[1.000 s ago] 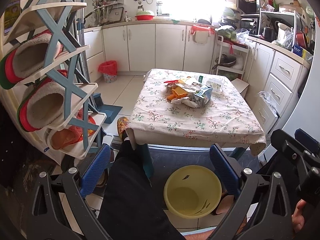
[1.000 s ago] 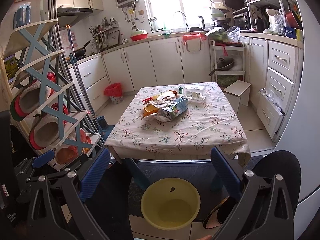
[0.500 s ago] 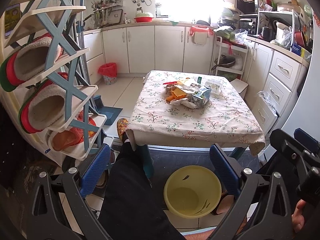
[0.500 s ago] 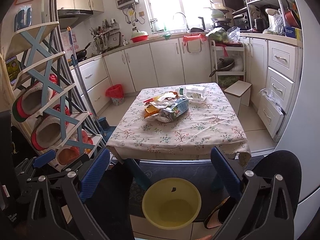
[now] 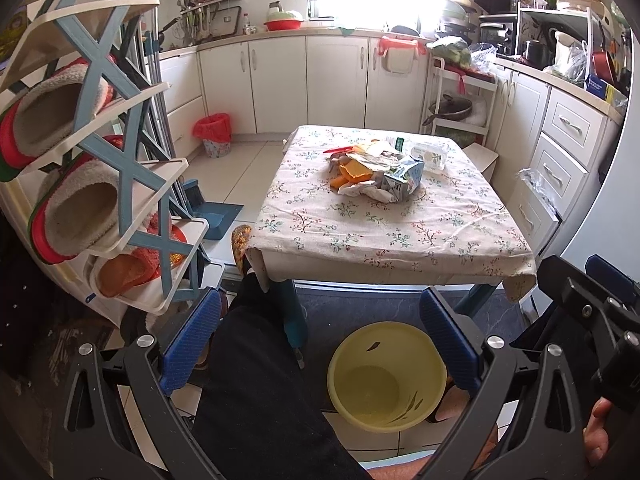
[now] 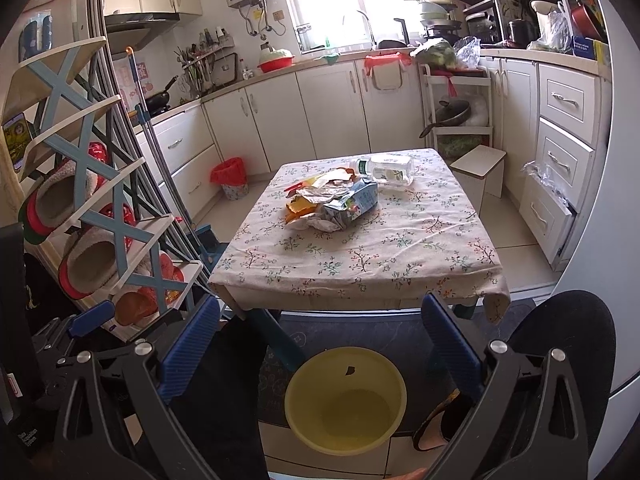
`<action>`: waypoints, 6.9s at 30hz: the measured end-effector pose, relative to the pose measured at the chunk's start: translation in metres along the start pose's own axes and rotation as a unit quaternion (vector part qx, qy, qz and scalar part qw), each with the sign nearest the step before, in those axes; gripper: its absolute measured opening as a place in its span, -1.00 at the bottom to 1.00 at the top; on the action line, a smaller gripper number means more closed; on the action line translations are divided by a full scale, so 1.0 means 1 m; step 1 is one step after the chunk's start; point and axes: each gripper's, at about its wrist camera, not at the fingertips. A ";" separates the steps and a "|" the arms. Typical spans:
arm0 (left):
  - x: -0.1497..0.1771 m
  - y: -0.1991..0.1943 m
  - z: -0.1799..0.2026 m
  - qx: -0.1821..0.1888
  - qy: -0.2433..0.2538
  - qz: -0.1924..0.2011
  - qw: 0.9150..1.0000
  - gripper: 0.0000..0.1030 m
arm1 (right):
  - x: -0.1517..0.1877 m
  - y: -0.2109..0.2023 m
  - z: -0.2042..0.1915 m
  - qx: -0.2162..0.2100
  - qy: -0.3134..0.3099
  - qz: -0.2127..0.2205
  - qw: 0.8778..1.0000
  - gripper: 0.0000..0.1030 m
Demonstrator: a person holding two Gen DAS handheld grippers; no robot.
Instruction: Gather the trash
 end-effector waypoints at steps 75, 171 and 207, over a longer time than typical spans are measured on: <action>-0.227 0.458 -0.025 0.212 -0.240 -0.180 0.930 -0.81 | -0.032 0.210 0.087 0.033 0.060 -0.114 0.991 0.88; -0.068 0.286 -0.066 0.286 -0.123 -0.159 0.937 -0.89 | -0.063 0.252 0.057 0.011 0.043 -0.134 0.990 0.88; -0.062 0.264 -0.043 0.294 -0.118 -0.141 0.938 -0.89 | -0.102 0.329 0.099 0.087 -0.003 -0.145 0.986 0.16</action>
Point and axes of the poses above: each gripper's, at about its wrist camera, not at the fingertips, and y roughly the way its jaws point, z to its right, x to its underside, and after that the axes turned 1 degree about x, right-handed
